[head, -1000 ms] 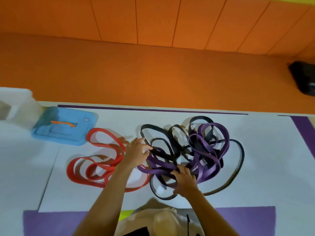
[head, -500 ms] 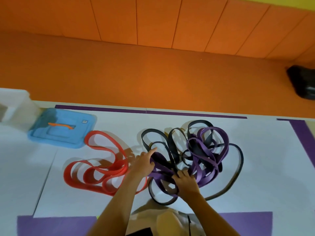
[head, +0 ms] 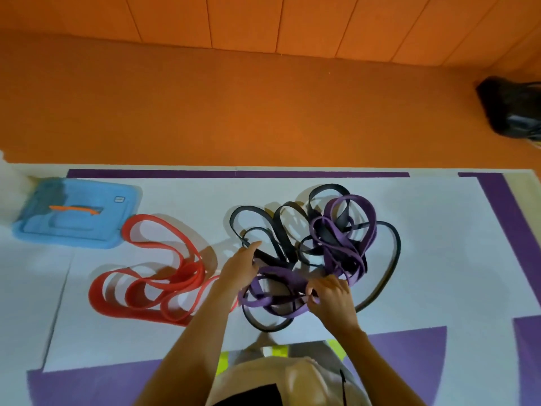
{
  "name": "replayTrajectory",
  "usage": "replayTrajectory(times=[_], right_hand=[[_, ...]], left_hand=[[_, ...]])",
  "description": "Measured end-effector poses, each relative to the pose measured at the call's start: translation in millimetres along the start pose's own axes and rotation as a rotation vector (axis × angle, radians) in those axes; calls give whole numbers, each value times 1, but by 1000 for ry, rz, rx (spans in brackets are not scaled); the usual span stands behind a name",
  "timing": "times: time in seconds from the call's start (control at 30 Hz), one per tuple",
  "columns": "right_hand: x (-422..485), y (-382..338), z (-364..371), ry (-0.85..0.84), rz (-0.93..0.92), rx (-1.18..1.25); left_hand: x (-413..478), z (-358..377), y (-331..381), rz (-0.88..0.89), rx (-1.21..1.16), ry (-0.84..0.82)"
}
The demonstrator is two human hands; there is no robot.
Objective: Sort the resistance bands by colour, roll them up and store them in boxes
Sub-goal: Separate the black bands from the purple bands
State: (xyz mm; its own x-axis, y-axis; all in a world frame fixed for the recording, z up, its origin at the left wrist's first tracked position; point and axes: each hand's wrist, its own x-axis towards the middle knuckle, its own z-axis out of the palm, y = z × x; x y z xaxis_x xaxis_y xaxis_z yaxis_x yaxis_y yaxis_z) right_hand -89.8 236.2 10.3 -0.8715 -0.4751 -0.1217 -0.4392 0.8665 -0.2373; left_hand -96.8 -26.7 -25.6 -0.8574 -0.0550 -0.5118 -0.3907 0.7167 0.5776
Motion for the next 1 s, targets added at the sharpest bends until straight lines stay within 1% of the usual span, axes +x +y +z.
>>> replayTrajectory(times=[0.07,0.1,0.17,0.27,0.33,0.43,0.5,0.6,0.63,0.73,0.77,0.8,0.83,0.9,0.93,1.0], right_hand=[[-4,10,-3,48,4,71],[-4,15,-6,79,2,94],[-2,28,-12,141,-2,114],[4,51,-22,231,18,179],[12,69,-32,288,51,242],[24,96,-40,348,93,316],[32,110,-43,359,200,451],[47,128,-46,414,432,645],[51,136,-48,432,465,678],[65,156,-49,491,514,726],[69,161,-48,494,527,726],[72,167,-44,470,539,719],[75,172,-39,418,559,704],[78,179,-27,239,625,665],[78,181,-21,140,650,639],[75,181,-12,-12,650,553]], left_hand=[[5,7,4,-25,-17,8],[7,10,7,-32,-30,40],[9,15,12,-68,-115,170],[8,16,21,-150,-338,410],[5,15,24,-174,-398,489],[0,16,27,-270,-381,510],[-4,19,27,-354,-398,547],[-11,25,16,-457,-461,578],[-14,29,14,-490,-463,582],[-22,38,13,-523,-364,588],[-24,43,14,-511,-323,565],[-24,46,14,-492,-224,545],[-24,50,17,-531,-165,493],[-26,58,34,-624,-111,425],[-26,61,43,-605,-89,447],[-23,71,60,-435,9,502]])
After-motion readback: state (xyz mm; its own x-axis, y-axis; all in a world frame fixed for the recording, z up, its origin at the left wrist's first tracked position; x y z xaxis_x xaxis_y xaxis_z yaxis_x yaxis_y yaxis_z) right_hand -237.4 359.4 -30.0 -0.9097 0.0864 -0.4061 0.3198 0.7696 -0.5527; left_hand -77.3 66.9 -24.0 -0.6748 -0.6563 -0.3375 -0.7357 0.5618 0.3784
